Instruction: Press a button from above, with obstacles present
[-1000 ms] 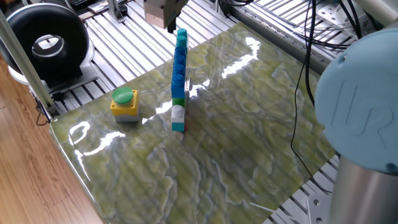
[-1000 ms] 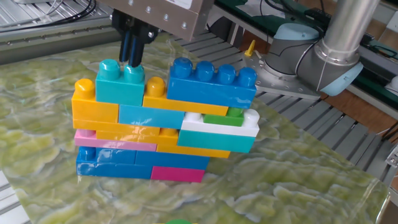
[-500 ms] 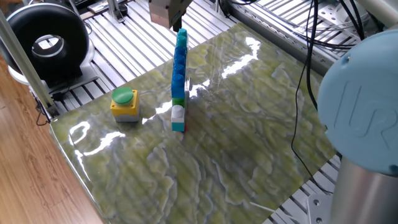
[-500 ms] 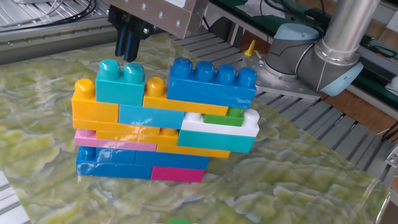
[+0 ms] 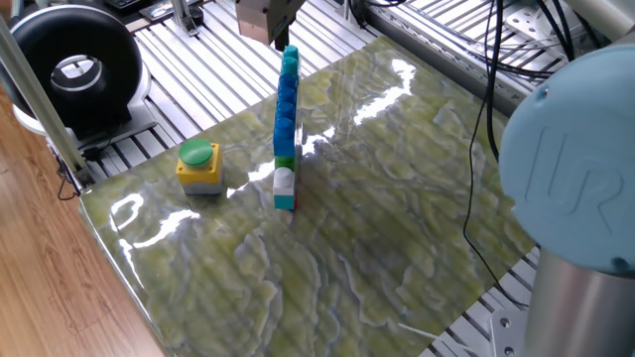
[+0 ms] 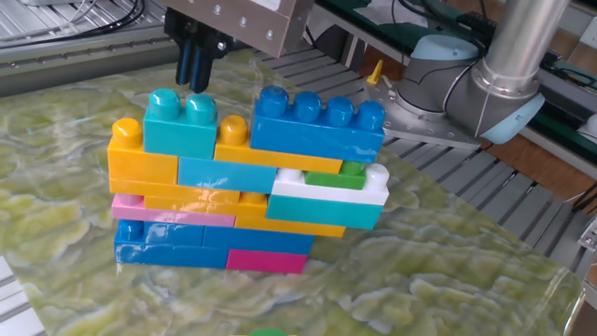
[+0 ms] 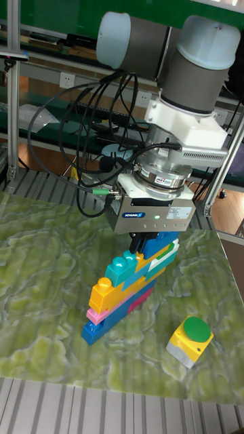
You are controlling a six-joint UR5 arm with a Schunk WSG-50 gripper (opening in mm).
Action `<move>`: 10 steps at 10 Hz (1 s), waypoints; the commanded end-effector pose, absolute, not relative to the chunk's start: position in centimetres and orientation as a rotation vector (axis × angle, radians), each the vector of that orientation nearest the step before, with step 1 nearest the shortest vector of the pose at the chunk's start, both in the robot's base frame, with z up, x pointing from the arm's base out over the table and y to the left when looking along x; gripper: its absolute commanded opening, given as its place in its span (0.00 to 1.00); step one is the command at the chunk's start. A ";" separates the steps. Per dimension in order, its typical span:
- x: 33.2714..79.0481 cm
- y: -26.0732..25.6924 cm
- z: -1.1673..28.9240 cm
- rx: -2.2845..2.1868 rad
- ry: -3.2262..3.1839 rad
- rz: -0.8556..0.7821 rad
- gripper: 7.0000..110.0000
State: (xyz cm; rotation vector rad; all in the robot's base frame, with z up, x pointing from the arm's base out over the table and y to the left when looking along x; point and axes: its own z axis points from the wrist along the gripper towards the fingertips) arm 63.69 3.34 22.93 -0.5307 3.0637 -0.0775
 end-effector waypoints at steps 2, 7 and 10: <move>63.9 3.8 23.1 -0.276 3.087 -0.047 0.00; 63.3 -7.6 24.1 -0.481 3.086 -0.008 0.00; 64.6 -8.7 20.2 -0.422 3.038 -0.017 0.00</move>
